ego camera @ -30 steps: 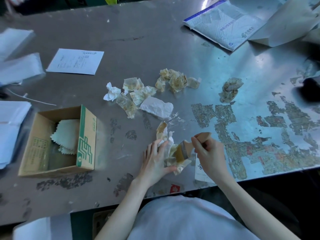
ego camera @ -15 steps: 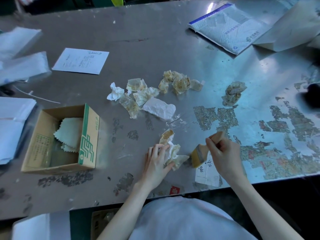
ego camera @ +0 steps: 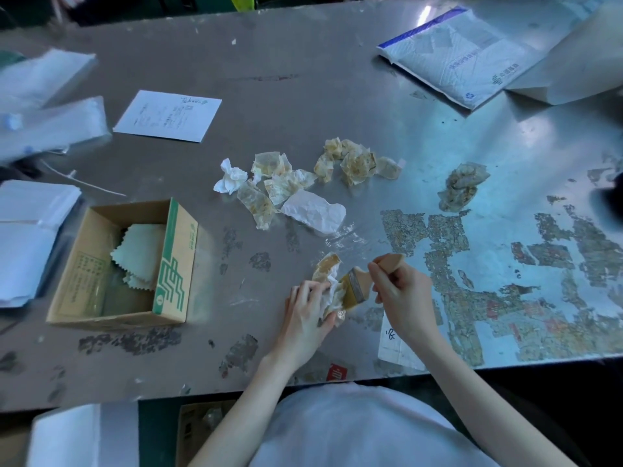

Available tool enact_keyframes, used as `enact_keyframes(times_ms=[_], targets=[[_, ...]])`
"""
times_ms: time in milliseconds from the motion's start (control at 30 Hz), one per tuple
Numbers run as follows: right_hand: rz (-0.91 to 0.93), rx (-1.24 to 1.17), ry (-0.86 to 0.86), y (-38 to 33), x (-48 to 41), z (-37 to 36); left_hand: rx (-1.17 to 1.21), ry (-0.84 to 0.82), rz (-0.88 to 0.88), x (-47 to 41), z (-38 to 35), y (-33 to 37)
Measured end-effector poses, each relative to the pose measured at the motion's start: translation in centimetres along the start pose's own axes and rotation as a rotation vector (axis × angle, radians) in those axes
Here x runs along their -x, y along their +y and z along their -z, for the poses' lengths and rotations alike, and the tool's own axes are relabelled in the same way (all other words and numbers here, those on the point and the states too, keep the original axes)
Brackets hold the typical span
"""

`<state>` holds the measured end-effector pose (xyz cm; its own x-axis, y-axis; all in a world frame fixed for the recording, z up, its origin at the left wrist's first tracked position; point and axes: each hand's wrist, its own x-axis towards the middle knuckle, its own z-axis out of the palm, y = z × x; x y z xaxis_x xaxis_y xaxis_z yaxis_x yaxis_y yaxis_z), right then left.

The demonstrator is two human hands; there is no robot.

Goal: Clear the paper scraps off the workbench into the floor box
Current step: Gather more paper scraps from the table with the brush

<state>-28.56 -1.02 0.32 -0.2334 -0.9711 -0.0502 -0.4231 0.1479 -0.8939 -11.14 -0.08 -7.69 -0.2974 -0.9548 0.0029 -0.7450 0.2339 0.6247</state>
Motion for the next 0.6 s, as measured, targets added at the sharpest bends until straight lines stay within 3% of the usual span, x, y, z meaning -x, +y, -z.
enact_keyframes(times_ms=[300,600], targets=[[-0.029,-0.06,-0.121,-0.1,-1.7,0.8,0.161,0.073,0.133,0.6,-0.3,1.1],[0.057,-0.113,-0.277,-1.8,-3.3,0.4,0.23,0.255,0.236,2.9,1.6,2.5]])
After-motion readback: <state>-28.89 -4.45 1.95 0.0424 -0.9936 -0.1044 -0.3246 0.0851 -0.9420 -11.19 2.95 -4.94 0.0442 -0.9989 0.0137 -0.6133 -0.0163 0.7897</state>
